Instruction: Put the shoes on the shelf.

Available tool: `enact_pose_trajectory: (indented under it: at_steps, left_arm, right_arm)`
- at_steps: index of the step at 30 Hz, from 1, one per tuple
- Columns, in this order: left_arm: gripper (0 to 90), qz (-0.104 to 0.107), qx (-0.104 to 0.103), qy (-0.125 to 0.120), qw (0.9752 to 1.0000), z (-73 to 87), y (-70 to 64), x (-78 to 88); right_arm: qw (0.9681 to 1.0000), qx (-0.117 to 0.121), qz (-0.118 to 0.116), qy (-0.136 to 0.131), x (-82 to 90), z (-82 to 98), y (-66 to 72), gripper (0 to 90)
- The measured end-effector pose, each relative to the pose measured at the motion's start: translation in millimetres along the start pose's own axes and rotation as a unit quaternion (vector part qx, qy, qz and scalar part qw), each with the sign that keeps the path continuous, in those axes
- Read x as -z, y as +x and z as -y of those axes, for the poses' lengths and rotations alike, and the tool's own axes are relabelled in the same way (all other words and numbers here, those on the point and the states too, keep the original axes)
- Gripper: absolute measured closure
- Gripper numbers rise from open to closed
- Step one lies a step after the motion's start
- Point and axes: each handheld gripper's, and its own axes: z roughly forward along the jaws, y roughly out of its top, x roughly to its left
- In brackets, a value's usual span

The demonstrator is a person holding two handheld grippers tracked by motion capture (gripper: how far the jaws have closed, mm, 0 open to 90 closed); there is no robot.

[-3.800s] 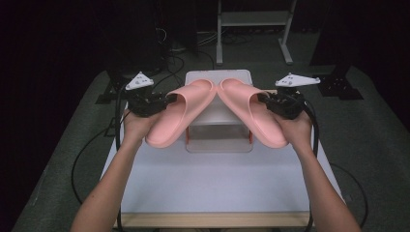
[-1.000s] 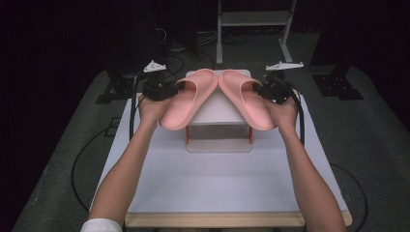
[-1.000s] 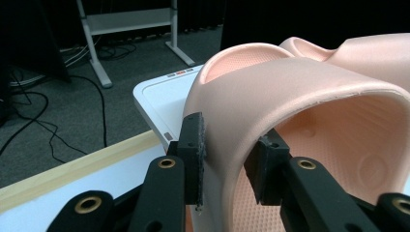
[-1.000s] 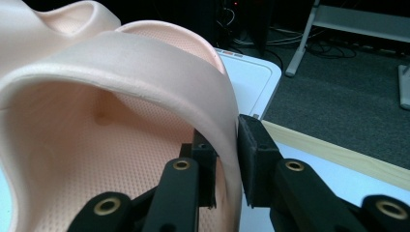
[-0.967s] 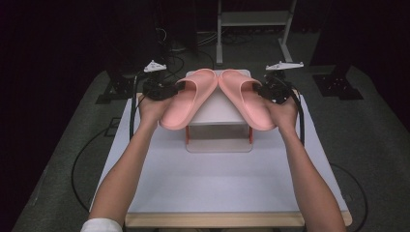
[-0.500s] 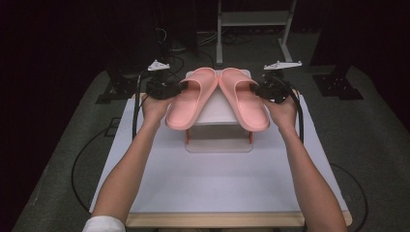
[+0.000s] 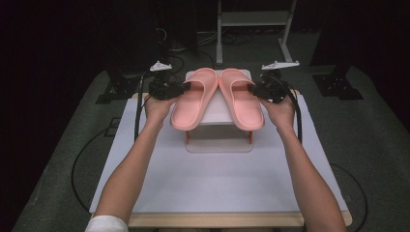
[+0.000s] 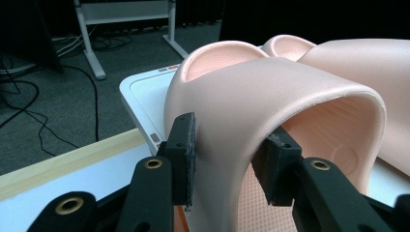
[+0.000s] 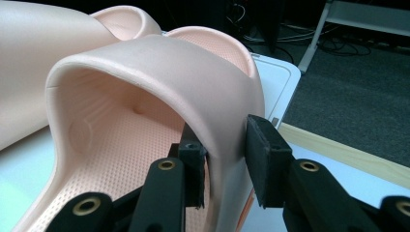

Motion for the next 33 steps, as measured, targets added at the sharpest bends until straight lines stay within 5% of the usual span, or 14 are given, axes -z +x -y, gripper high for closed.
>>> enact_pose_trajectory:
  at_steps: [33]
  left_arm:
    - [56.9, 0.009, 0.039, -0.018, 0.9990, -1.0, 1.9, -17.8]
  right_arm:
    - [0.9999, -0.010, 0.002, -0.009, -10.4, -1.5, -1.9, 66.8]
